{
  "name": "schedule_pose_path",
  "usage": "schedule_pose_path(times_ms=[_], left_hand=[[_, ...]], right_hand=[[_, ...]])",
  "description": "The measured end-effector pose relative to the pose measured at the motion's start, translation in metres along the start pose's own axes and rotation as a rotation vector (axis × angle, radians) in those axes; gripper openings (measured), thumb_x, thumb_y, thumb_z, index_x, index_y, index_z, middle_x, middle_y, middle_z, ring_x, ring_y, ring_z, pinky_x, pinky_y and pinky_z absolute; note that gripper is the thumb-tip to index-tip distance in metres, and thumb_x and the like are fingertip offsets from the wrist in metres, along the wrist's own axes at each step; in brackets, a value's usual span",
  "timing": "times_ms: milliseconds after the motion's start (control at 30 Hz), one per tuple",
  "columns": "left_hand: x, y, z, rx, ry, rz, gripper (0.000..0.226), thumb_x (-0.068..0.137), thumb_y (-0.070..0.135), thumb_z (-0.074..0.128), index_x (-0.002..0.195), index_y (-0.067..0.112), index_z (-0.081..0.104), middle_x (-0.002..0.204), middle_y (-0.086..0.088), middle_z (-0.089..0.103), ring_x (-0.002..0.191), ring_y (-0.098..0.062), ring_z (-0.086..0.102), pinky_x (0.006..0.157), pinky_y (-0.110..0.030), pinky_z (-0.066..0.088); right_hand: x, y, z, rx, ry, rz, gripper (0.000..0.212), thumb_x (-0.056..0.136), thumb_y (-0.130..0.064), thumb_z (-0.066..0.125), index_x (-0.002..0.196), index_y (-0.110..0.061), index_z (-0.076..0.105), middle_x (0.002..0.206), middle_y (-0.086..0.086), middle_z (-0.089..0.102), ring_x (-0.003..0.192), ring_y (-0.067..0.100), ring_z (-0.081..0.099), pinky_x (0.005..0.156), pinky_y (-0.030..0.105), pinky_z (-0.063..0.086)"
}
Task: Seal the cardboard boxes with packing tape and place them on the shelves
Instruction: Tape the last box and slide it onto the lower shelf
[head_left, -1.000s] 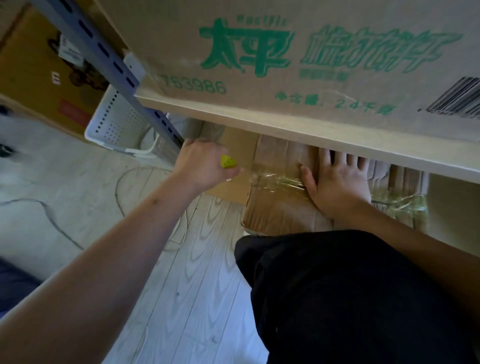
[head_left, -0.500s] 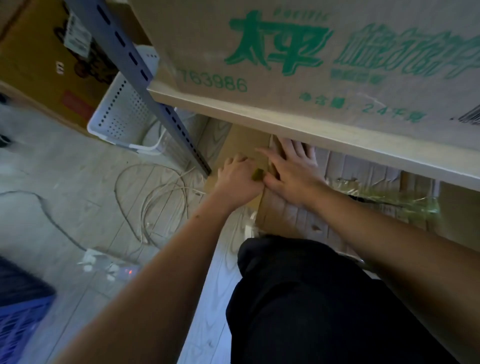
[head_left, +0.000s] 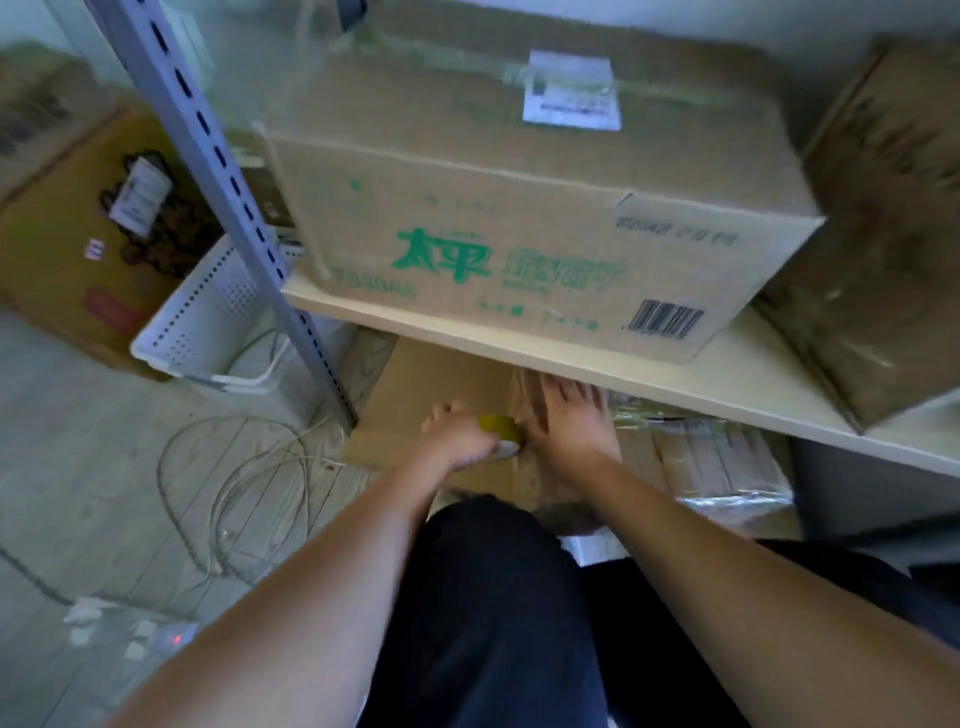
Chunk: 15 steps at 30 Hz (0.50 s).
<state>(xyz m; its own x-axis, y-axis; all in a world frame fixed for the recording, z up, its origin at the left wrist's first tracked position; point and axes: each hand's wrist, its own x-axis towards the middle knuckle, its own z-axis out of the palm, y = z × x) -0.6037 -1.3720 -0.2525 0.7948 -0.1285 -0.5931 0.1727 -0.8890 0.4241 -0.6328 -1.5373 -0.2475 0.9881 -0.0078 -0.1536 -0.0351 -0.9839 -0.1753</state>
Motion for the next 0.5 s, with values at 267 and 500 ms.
schedule_pose_path(times_ms=[267,500], left_hand=[[-0.122,0.093,-0.054,-0.011,0.126,0.291,0.025,0.099,0.034,0.049,0.107,0.018,0.067,0.106,-0.005,0.070,0.096,-0.027,0.066,0.082,-0.037,0.051],[-0.251,0.209,-0.094,-0.112,0.672,0.590,0.017,0.098,0.030,0.048,0.098,0.035,0.064,0.084,0.013,0.068,0.073,-0.008,0.064,0.059,-0.026,0.048]], right_hand=[[-0.111,0.022,-0.105,-0.074,0.311,-0.154,0.028,0.097,-0.035,0.042,0.098,-0.022,0.066,0.088,0.001,0.070,0.075,0.025,0.069,0.055,0.028,0.040],[-0.172,0.046,-0.255,0.077,0.929,-0.258,0.018,0.095,-0.027,0.050,0.088,-0.021,0.065,0.077,-0.007,0.062,0.068,0.012,0.058,0.054,0.024,0.046]])
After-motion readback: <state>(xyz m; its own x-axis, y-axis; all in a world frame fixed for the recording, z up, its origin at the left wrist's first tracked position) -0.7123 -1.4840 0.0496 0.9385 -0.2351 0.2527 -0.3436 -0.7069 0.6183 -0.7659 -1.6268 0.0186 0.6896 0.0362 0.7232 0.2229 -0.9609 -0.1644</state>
